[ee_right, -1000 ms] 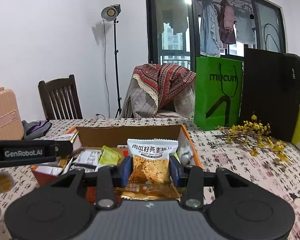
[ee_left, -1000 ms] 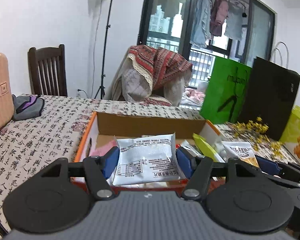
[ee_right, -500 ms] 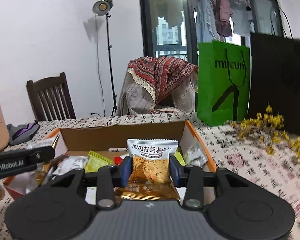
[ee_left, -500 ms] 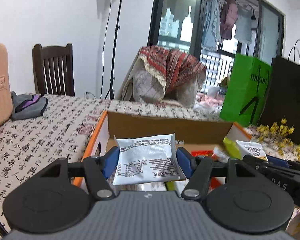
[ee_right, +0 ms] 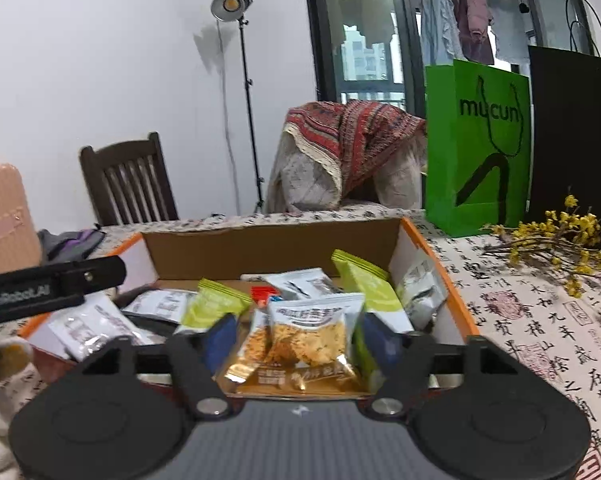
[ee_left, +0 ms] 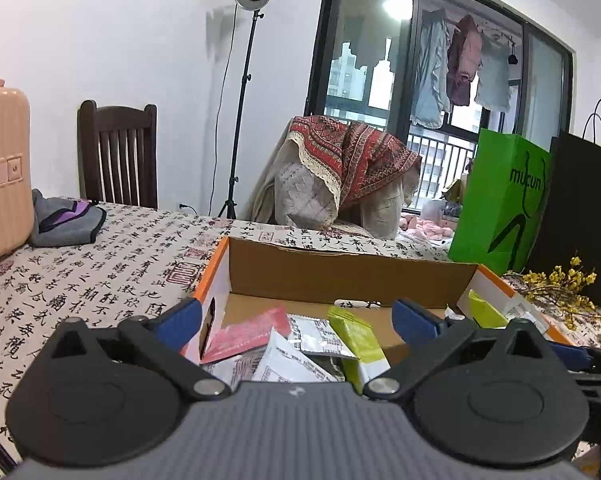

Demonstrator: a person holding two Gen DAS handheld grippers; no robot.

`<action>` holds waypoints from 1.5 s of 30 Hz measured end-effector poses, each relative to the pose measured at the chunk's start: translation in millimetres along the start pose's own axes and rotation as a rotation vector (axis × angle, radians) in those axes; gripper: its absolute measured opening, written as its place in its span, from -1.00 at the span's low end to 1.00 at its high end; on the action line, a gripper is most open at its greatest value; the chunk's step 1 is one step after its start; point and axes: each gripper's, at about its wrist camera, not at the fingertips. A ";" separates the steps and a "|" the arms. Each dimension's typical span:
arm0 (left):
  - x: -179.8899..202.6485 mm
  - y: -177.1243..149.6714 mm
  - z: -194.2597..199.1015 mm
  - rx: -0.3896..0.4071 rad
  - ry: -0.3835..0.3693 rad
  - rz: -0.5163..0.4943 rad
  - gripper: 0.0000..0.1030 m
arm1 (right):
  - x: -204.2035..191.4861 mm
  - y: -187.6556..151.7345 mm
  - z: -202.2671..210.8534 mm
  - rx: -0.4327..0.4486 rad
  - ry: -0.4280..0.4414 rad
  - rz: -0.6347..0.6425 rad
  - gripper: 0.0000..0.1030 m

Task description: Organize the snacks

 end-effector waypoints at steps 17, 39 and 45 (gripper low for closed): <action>5.3 24.0 45.2 0.060 -0.015 0.022 1.00 | 2.8 15.7 28.6 0.082 -0.050 0.008 1.00; -21.5 15.3 177.9 0.108 -0.085 -0.032 1.00 | -22.6 0.4 165.1 0.129 -0.048 0.076 1.00; -26.4 -12.8 222.8 0.136 -0.081 -0.091 1.00 | -35.7 -30.7 210.3 0.123 -0.025 0.101 1.00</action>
Point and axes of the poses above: each gripper's, at about its wrist camera, not at the fingertips, and z roughly against the way its jaws point, x to its right, y to its top, and after that the axes turned 9 degrees about z, right-handed
